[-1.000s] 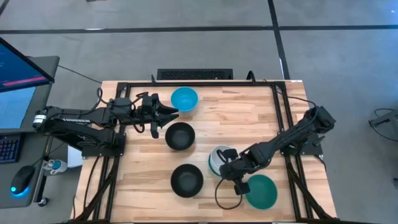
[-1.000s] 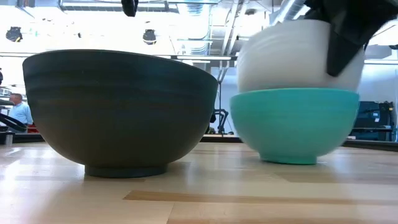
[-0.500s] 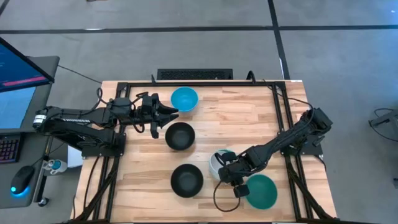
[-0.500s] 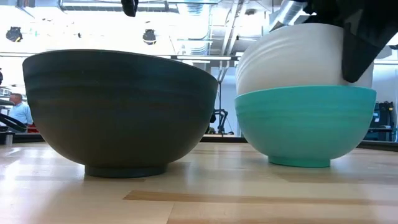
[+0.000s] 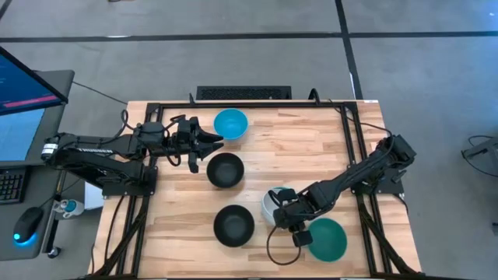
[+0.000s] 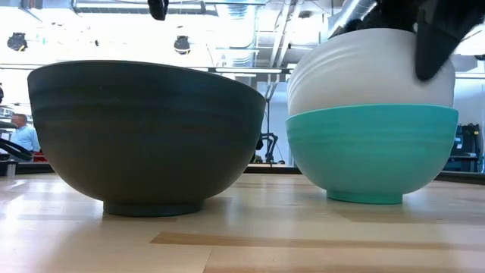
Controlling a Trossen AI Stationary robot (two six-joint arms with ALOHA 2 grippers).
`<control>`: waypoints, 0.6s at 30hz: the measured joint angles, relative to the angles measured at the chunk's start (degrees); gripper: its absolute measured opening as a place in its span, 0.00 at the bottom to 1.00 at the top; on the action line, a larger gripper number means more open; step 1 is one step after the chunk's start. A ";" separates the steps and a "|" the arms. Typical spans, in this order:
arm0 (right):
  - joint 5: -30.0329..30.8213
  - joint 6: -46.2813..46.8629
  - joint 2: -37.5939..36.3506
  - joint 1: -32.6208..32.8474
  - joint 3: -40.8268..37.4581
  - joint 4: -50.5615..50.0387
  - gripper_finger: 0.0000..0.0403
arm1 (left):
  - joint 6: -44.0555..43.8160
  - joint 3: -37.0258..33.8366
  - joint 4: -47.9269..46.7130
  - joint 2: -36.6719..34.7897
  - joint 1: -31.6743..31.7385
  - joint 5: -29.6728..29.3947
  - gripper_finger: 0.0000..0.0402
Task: Nest bowls inside each other
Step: Stack the white bowl on top of the light blue bowl
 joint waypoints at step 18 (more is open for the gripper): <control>0.06 -0.20 -0.02 0.00 3.89 -4.72 0.17 | -0.04 0.00 -0.02 0.01 0.00 -0.01 0.29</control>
